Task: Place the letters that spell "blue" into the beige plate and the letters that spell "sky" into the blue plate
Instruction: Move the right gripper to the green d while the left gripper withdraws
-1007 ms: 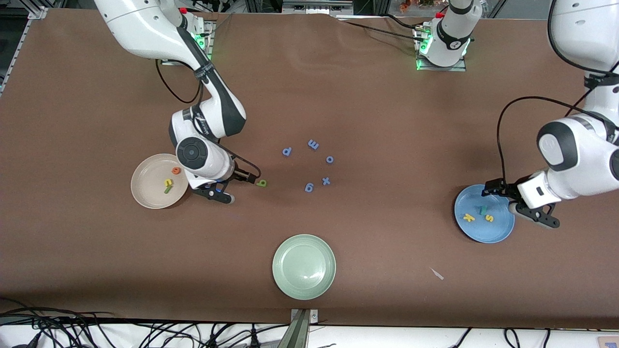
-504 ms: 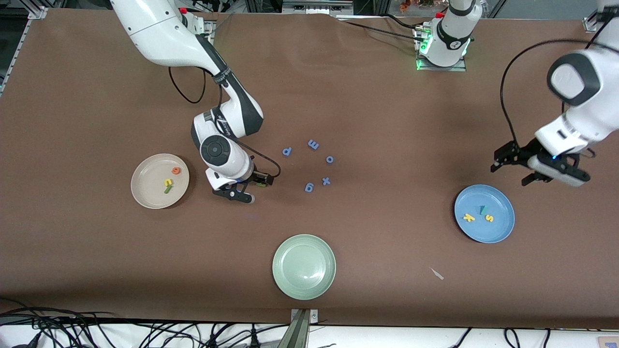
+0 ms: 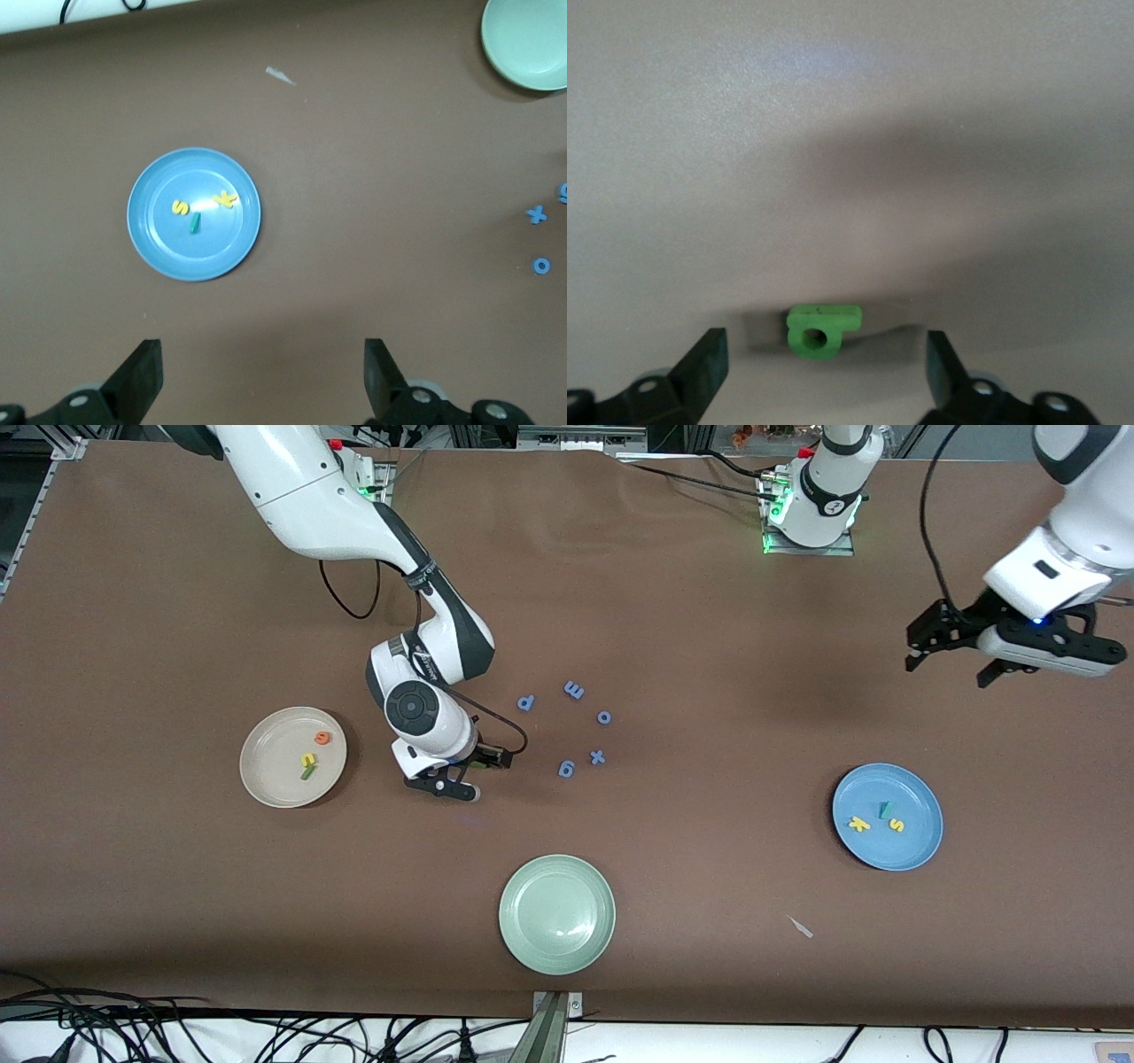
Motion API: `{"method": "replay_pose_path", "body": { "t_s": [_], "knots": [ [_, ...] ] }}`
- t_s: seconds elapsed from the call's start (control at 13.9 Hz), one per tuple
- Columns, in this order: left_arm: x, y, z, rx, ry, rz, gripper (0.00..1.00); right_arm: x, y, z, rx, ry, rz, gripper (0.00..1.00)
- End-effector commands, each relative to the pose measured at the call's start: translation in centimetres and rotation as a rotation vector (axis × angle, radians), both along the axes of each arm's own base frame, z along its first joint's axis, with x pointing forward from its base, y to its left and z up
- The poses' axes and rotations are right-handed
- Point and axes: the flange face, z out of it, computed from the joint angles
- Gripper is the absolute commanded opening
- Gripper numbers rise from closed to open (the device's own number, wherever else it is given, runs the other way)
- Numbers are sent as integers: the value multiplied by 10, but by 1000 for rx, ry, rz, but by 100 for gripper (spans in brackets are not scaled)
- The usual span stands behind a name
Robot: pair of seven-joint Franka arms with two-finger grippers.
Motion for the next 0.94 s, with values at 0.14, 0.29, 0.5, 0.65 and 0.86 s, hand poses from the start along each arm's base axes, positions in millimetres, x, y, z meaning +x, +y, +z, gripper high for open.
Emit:
{"method": "replay_pose_path", "body": {
  "t_s": [0.14, 0.29, 0.5, 0.65, 0.86],
  "knots": [
    [-6, 10, 62, 52, 110, 131, 100, 4, 5, -3, 12, -2, -11, 76],
    [-6, 14, 79, 46, 86, 191, 100, 4, 6, -3, 13, -3, -12, 64],
    [-6, 28, 81, 33, 90, 259, 100, 4, 5, -3, 12, -3, -13, 50],
    [-5, 25, 75, 28, 114, 323, 100, 4, 5, -3, 12, -3, -11, 45],
    [5, 2, 46, 49, 194, 307, 100, 6, 5, -3, 18, -16, -10, 39]
  ]
}}
